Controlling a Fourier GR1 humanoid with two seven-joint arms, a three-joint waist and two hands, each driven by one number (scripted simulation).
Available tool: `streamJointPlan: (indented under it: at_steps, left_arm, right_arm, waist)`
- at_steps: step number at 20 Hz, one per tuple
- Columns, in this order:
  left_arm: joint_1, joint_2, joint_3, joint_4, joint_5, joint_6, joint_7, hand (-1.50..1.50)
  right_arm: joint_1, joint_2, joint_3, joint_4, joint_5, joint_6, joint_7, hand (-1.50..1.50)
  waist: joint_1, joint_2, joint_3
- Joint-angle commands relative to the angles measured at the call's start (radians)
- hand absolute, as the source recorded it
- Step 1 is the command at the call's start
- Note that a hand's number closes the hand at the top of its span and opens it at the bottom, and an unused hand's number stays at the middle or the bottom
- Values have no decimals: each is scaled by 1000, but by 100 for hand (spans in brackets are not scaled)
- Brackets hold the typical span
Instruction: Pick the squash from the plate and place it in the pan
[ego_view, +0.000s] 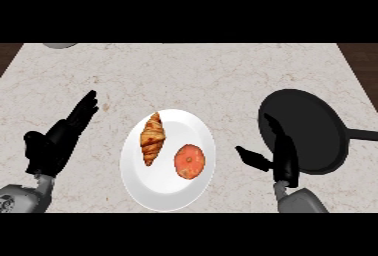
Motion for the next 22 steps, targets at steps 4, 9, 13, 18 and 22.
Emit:
streamJointPlan:
  at_steps: [4, 9, 13, 18, 22]
  left_arm:
    - [-19, -39, -21, 2, -32, -2, 14, 0]
    - [-65, -58, -28, 16, -70, 24, 31, 0]
    - [-30, -61, -46, -24, -55, 0, 29, 0]
    - [-45, -77, -47, -15, -70, 8, 31, 0]
    - [-58, -100, -53, -5, -83, 21, 44, 0]
  right_arm:
    - [-37, 65, 195, -43, 277, 107, 437, -150]
    - [-198, 39, 205, -103, 284, 428, 714, -150]
    - [-316, 81, 168, -54, 118, 672, 828, -150]
    - [-415, 183, 130, 56, -33, 802, 914, -150]
    - [-542, 220, 99, 112, -143, 822, 1011, -150]
  waist:
    - [13, 0, 1]
    - [14, -1, 1]
    - [47, 3, 1]
    - [47, 7, 3]
    - [45, 6, 3]
